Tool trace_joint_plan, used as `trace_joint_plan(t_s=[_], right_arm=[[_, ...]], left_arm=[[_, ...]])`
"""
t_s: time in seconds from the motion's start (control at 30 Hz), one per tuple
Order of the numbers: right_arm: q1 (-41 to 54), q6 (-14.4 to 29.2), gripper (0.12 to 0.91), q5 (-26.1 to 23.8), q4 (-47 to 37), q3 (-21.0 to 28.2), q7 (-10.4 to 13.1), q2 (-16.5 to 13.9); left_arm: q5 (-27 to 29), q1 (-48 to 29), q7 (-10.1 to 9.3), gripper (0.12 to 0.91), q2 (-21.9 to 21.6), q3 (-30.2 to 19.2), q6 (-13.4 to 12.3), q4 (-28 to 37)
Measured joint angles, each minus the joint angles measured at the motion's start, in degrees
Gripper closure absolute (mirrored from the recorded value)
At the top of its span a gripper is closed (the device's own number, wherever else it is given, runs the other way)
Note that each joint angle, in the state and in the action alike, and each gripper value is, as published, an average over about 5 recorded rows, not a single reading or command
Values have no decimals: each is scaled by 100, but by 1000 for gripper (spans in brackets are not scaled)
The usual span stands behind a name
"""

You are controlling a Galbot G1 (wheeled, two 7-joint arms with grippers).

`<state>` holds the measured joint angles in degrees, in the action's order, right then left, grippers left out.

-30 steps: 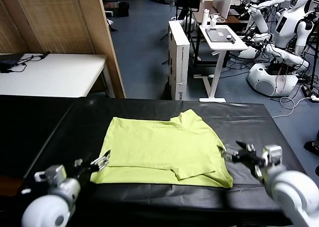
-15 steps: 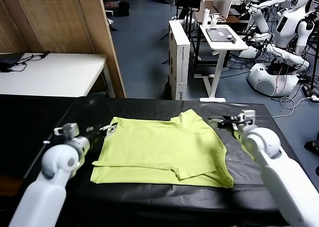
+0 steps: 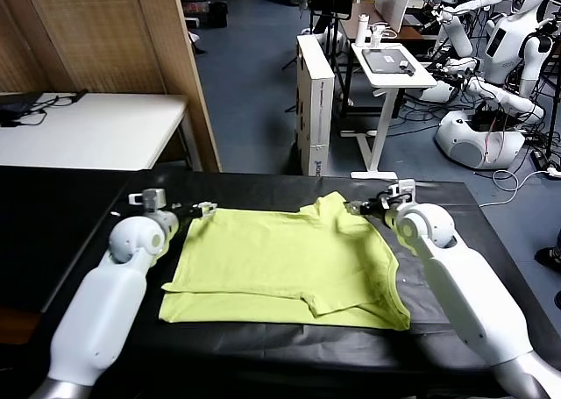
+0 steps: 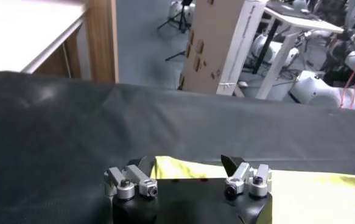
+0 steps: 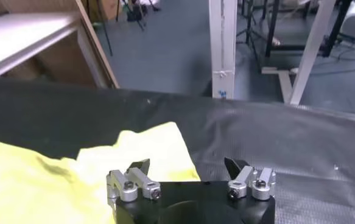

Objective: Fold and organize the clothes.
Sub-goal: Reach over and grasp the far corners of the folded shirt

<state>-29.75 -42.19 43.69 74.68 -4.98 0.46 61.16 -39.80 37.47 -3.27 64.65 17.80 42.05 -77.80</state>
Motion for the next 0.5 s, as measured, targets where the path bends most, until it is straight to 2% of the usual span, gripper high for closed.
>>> trace_joint_plan(t_s=[0.23,0.5], right_arm=[[135,1,126,-18,-256,69,-32,133],[241,2,217,-75,-362,173,-29,190]], left_arm=[[60,-34,-3,123,44,-19,-107,173],[-14,33,-14,123,41,9,-171,214]])
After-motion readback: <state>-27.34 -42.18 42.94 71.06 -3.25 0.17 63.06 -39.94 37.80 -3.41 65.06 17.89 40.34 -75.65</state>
